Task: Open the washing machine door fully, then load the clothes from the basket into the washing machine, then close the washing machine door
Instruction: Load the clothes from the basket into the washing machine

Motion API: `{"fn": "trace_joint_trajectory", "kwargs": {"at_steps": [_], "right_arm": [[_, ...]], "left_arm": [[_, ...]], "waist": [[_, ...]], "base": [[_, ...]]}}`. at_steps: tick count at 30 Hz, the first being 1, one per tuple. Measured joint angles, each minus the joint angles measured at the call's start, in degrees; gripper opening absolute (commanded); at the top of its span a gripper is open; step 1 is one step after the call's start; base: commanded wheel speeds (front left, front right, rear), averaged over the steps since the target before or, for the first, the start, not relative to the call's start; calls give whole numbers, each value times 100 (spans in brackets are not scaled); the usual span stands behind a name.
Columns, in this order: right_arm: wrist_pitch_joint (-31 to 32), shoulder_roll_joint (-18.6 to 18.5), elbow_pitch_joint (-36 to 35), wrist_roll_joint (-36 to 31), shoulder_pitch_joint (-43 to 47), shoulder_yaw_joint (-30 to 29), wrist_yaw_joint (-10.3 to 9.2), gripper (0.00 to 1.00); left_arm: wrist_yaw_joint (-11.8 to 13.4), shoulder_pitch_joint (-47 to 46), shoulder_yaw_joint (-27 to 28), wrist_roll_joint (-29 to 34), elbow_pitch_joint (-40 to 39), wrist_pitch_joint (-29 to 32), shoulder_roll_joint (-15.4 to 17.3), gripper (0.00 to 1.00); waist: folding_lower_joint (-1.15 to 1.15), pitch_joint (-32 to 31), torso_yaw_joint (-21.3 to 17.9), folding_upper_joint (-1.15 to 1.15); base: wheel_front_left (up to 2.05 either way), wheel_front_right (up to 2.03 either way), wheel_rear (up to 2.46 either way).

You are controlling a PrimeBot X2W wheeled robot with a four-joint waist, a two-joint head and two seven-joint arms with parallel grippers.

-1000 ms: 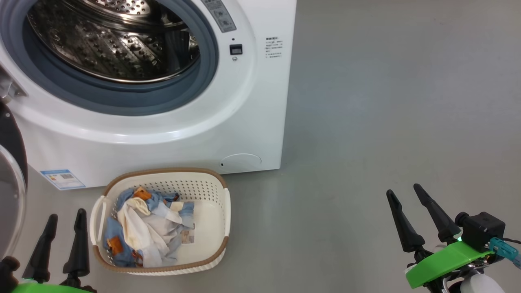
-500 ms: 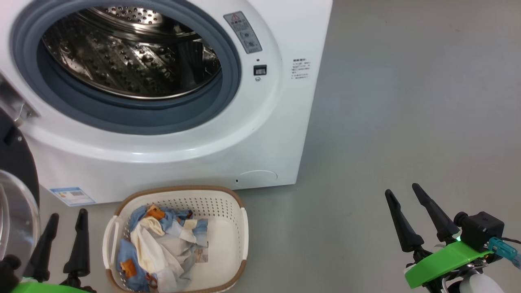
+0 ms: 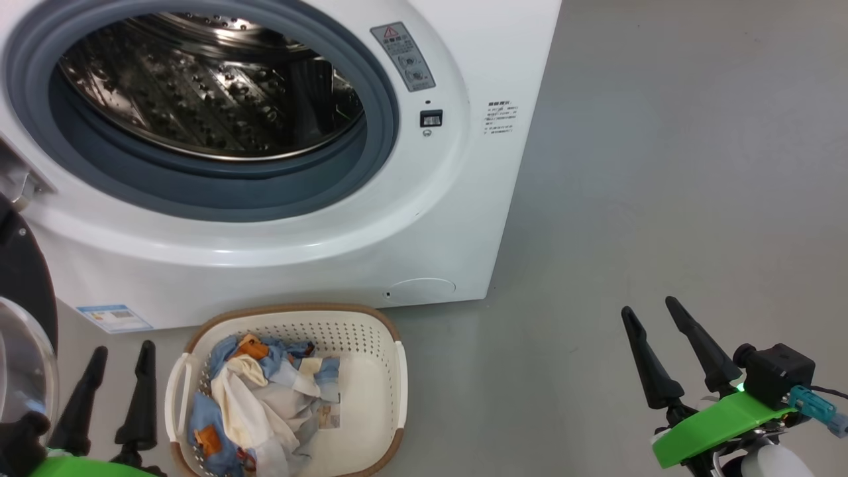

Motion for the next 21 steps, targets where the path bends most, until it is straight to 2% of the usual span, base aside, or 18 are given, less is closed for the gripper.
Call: {"fn": "trace_joint_trajectory", "kwargs": {"at_steps": [12,16,21], "right_arm": [[0,205,-70,-129,-153,-2,0,100],[0,285,-124,-187,-310,-1,0,100],[0,409,-158,-304,-492,13,0,100]], "left_arm": [[0,-364,-677,-3,786,0,-287,100],[0,-665,-872,59,1385,1,-327,100],[0,-1267,-1334,191,2518,2,-366,100]], "waist": [[0,422,28,0],[0,625,30,0],[0,960,11,0]], "base": [[0,0,0],[0,0,0],[0,0,0]]}}
